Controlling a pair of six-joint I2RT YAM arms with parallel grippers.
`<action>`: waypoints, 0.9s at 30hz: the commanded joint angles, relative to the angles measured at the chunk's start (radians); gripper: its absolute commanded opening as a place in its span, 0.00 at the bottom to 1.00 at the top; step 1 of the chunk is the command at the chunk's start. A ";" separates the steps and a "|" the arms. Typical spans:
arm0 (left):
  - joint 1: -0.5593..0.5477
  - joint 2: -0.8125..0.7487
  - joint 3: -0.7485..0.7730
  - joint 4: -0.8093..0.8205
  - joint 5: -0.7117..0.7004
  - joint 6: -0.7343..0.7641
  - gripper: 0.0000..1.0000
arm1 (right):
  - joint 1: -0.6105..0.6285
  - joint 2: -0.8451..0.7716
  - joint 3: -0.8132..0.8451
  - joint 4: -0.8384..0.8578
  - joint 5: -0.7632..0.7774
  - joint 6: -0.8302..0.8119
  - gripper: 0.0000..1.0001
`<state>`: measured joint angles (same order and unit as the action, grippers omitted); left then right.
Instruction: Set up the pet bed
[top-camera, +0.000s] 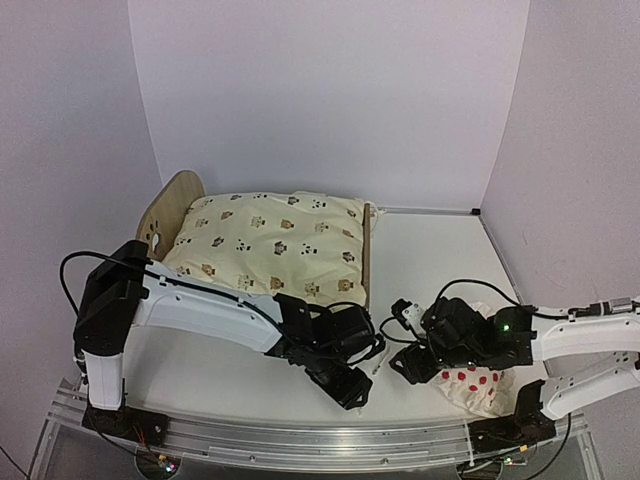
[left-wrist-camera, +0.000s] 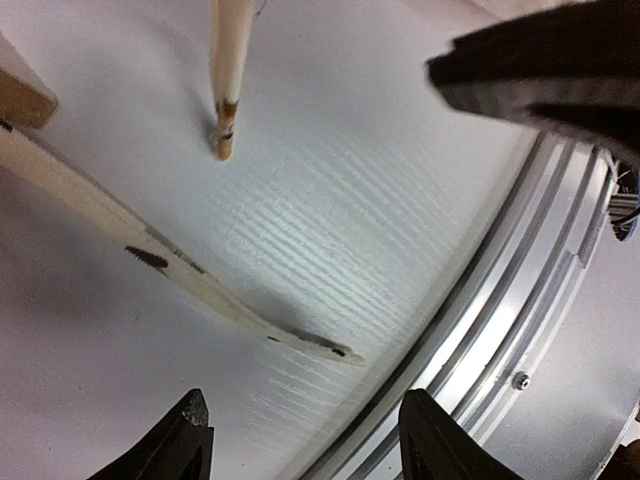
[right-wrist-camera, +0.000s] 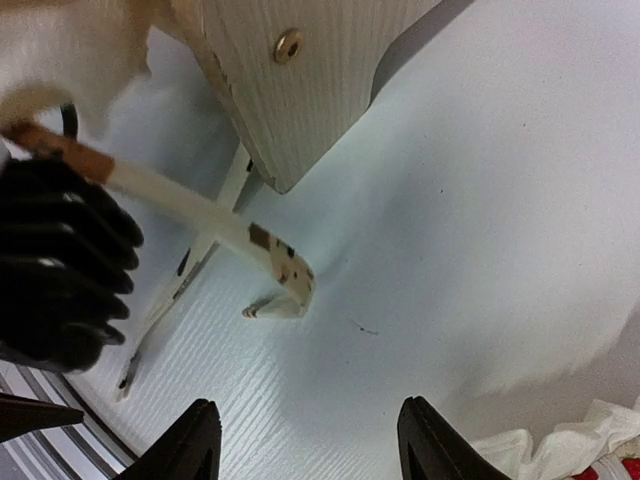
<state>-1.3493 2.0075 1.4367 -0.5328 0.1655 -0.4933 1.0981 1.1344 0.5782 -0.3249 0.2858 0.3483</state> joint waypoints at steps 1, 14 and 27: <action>-0.008 -0.070 -0.045 0.004 -0.067 -0.041 0.62 | -0.056 0.043 0.092 0.049 -0.066 -0.062 0.66; -0.008 -0.214 -0.198 0.114 -0.066 -0.054 0.68 | -0.153 0.170 0.156 0.075 -0.396 -0.131 0.71; -0.007 -0.494 -0.331 0.210 0.286 0.068 0.88 | -0.152 0.115 0.082 0.236 -0.602 -0.100 0.68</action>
<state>-1.3540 1.6131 1.1003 -0.3327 0.4010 -0.4667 0.9432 1.2744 0.6781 -0.1920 -0.2230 0.2308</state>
